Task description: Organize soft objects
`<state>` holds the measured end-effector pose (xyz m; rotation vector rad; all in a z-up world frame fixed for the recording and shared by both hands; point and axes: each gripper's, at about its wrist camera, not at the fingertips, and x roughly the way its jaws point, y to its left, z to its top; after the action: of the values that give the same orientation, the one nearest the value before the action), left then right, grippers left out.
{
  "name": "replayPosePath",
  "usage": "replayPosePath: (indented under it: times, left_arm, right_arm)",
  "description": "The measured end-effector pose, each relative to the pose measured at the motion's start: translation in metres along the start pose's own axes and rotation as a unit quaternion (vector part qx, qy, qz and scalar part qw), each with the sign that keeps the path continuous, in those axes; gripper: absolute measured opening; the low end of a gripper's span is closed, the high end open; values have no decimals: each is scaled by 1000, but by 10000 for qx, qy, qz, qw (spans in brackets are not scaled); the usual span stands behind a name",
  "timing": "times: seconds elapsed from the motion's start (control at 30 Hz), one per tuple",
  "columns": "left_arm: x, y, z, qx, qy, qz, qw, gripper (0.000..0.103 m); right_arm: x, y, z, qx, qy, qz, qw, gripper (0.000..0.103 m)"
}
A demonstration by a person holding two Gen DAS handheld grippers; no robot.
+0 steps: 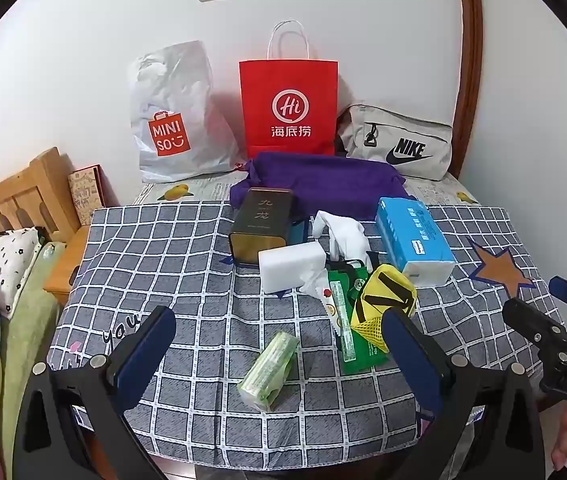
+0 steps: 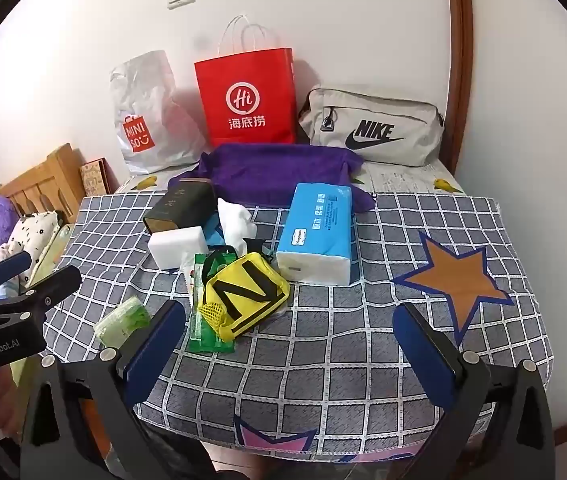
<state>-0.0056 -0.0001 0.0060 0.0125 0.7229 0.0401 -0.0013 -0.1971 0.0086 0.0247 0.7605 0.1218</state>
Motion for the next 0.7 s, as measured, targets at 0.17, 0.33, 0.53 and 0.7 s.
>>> replayPosePath:
  times: [0.17, 0.33, 0.53, 0.7]
  left_arm:
    - [-2, 0, 1, -5, -31, 3, 10000, 103]
    - [-3, 0, 0, -9, -42, 13, 10000, 103]
    - [-4, 1, -1, -13, -43, 12, 10000, 103]
    - [-4, 2, -1, -9, -46, 12, 10000, 103]
  right_arm:
    - [1, -1, -1, -11, 8, -9, 10000, 103]
    - [0, 0, 0, -18, 7, -8, 10000, 103]
    - [-1, 1, -2, -23, 15, -15, 10000, 103]
    - [0, 1, -1, -10, 12, -9, 10000, 103]
